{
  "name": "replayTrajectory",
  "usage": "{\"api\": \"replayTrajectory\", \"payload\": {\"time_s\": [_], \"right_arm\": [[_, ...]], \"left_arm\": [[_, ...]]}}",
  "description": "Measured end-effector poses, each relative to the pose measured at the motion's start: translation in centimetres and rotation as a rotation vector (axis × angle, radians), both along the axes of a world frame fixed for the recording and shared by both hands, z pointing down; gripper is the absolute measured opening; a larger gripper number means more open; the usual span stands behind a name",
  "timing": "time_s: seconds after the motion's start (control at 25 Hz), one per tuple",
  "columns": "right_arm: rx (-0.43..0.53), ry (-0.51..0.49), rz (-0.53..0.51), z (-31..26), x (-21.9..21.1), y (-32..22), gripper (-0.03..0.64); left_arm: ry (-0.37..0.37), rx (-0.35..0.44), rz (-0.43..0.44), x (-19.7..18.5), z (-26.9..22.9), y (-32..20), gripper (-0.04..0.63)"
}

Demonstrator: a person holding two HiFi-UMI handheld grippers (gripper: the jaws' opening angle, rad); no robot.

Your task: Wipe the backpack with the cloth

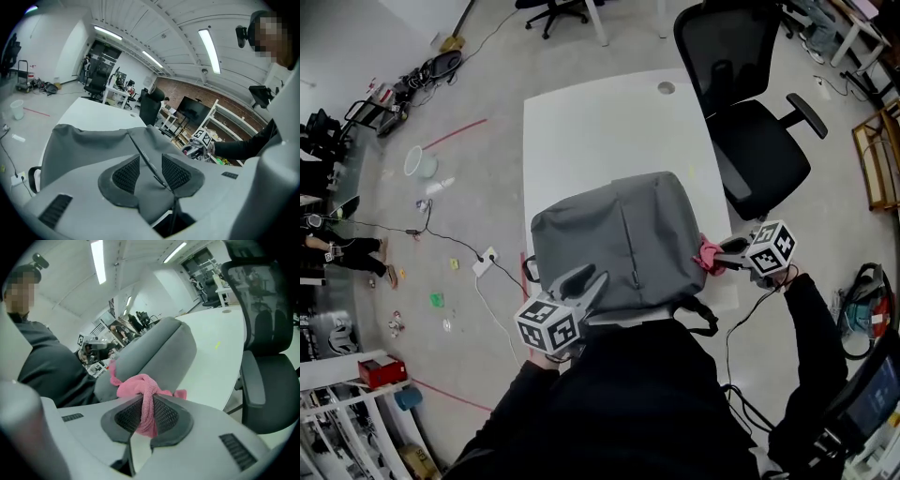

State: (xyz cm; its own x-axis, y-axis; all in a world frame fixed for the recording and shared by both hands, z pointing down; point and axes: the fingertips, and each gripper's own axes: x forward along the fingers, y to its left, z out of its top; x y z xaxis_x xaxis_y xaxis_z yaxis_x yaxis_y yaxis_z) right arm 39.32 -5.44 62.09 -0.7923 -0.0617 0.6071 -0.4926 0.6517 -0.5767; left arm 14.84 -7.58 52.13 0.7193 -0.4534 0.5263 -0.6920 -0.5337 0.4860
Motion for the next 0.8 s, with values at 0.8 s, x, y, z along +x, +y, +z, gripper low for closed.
{"api": "replayTrajectory", "payload": {"time_s": [0.8], "right_arm": [[0.118, 0.012, 0.501, 2.3, -2.1, -26.3, 0.057]], "left_arm": [[-0.058, -0.046, -0.312, -10.2, 0.2, 2.6, 0.16]]}}
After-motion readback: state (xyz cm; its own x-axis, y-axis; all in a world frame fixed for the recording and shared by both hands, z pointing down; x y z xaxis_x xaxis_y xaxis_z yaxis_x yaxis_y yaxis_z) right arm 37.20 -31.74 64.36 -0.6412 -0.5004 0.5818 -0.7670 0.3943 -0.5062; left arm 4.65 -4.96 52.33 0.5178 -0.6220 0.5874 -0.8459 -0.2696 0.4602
